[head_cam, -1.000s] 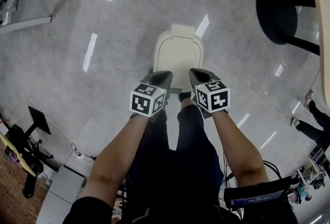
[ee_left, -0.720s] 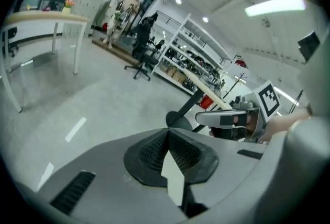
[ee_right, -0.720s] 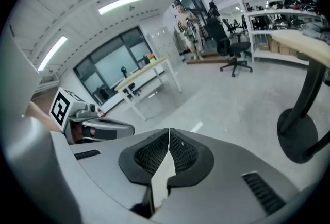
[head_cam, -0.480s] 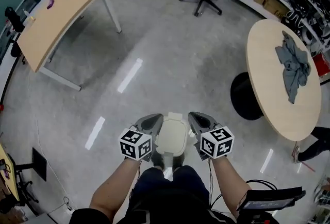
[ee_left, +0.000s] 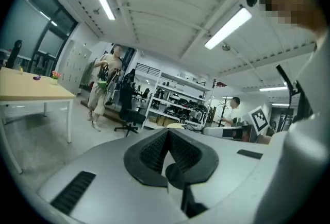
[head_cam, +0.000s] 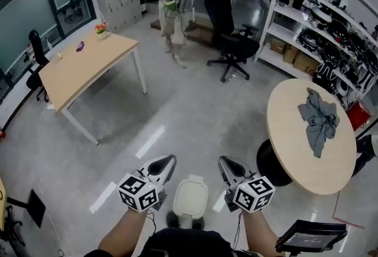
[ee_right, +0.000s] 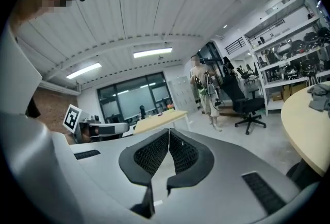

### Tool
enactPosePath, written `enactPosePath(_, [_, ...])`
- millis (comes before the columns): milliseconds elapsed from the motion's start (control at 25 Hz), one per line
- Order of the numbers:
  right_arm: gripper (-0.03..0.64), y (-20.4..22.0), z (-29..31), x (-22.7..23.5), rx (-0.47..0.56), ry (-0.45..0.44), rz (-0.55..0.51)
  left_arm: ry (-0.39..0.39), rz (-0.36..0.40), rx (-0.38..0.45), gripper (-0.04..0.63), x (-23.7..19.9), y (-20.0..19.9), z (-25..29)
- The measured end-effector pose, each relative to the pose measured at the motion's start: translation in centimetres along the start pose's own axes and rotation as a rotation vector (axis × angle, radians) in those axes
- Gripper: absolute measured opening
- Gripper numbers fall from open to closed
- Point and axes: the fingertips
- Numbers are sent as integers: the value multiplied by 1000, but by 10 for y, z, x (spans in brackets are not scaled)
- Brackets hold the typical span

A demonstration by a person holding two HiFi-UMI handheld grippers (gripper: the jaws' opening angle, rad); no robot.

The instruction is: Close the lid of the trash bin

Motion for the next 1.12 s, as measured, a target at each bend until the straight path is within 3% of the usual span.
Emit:
enactPosePath(360, [11,-14,-26,-28,52,-96,-76,-67,37,60,0,26,-20,-32])
enactPosePath(640, [11,-17,-57,-72,74,-123,-125,-41,80,99,2,62,-40,-75])
enactPosePath(960, [11,54,-116,-136,84,-64,-81,50,128,114,0,118,-5,-167])
enactPosePath(1120, [9,87,-144,-185,71,-63,-60,71,102,116,2,139,6,-217])
Point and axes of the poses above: the fingertips, and each gripper's own axes: z forward along the fingers, x to its right, y out of its underside, and after that the axes turned 11 degrees about z, right-handed
